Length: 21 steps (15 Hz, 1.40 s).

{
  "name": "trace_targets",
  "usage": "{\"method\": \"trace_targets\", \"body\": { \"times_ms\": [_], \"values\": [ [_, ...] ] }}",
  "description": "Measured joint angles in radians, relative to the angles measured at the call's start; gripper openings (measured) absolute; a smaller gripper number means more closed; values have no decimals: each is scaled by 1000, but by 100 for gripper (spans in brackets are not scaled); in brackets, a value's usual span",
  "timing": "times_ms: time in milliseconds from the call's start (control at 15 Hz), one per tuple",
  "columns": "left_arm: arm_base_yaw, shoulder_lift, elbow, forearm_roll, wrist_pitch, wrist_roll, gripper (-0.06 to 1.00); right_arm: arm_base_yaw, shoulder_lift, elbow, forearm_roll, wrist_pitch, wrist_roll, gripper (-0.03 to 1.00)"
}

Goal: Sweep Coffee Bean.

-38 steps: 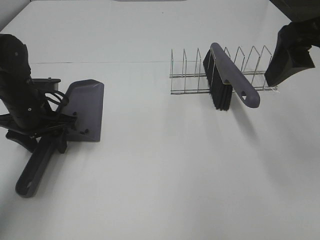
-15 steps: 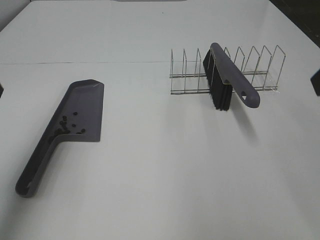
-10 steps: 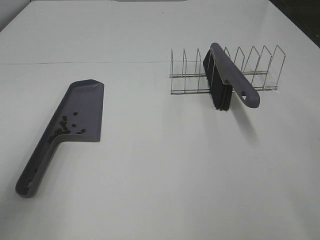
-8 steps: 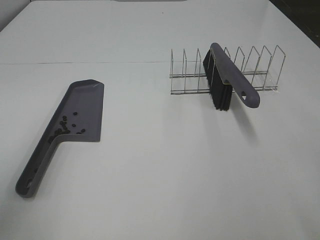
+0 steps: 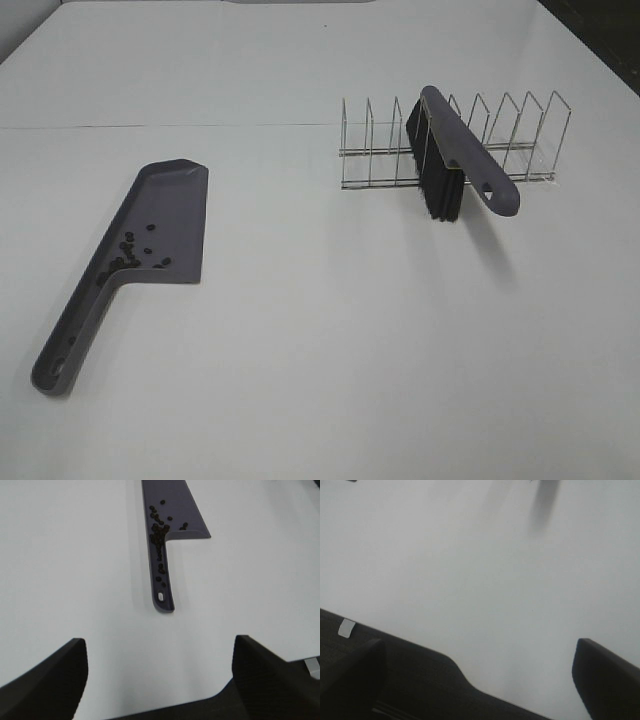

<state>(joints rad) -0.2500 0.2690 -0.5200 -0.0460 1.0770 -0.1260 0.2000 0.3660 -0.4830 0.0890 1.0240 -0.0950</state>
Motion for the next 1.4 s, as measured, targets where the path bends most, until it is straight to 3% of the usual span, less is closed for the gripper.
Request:
{"method": "trace_targets", "body": {
  "times_ms": [267,667,1400],
  "values": [
    [0,-117,1,0,-3,4,73,0,-93,19,1,73,0,93],
    [0,-213,1,-87,-4,242,73,0,-258,24,1,80,0,93],
    [0,-269,1,-90,-3,258,73,0,-370,24,1,86,1,93]
  ]
}}
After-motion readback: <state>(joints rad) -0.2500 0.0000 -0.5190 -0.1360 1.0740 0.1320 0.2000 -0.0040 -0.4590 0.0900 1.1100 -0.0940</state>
